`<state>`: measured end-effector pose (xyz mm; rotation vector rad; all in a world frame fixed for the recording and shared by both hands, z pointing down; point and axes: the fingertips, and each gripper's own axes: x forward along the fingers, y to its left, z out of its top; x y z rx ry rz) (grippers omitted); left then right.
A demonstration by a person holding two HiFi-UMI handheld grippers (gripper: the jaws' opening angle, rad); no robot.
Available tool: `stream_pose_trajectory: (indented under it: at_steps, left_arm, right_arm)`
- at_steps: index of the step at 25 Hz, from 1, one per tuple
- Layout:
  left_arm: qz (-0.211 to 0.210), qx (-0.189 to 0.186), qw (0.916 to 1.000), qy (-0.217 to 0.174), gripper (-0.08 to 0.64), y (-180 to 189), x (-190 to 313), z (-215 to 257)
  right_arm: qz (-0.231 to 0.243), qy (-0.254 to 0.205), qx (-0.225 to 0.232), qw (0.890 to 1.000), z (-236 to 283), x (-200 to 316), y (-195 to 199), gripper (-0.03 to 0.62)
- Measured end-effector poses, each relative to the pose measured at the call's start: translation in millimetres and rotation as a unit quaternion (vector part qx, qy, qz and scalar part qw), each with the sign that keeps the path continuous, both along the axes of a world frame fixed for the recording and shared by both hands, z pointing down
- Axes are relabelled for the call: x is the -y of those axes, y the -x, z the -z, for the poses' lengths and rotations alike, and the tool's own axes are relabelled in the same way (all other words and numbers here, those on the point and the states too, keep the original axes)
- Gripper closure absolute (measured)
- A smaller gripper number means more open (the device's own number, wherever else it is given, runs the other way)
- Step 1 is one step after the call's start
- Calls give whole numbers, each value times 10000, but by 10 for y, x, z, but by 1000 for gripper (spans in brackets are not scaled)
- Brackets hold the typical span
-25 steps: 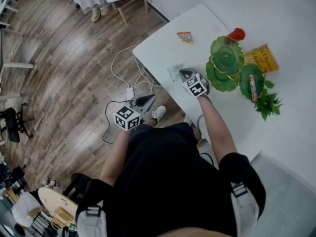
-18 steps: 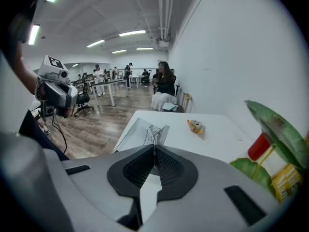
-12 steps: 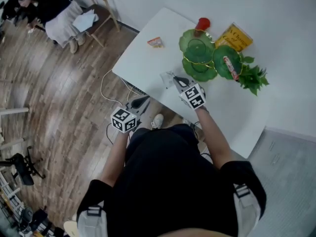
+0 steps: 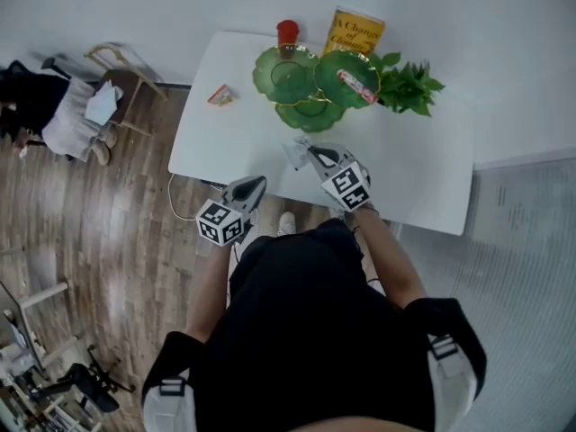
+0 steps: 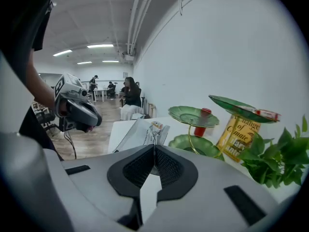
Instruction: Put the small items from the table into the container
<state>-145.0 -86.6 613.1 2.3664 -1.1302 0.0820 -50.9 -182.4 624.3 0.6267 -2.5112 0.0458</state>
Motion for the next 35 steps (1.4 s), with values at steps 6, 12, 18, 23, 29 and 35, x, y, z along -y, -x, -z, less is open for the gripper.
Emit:
stream_pose_trajectory:
  at_steps: [6, 12, 18, 23, 29, 35]
  left_arm:
    - [-674, 14, 9977, 4, 558, -388, 101, -17]
    - [-1124, -21, 9937, 13, 558, -703, 159, -33]
    - [-1277, -67, 9918, -5, 558, -806, 197, -34]
    - [-1221, -101, 9925, -34, 558, -778, 216, -14]
    - [-1006, -126, 9949, -10, 558, -644, 203, -36]
    - [-797, -112, 9968, 14, 558, -482, 206, -60]
  right_arm:
    - [-541, -73, 11, 9985, 81, -120, -455, 563]
    - [-989, -80, 87, 9950, 164, -192, -807, 563]
    - [-1076, -854, 333, 9900, 906, 83, -842, 563]
    - [-1130, -1470, 280, 9823, 1460, 667, -823, 563]
    - [-1145, -1697, 52, 9788, 1666, 1271, -743, 563]
    - [-1085, -1593, -186, 9811, 1542, 1508, -638, 562]
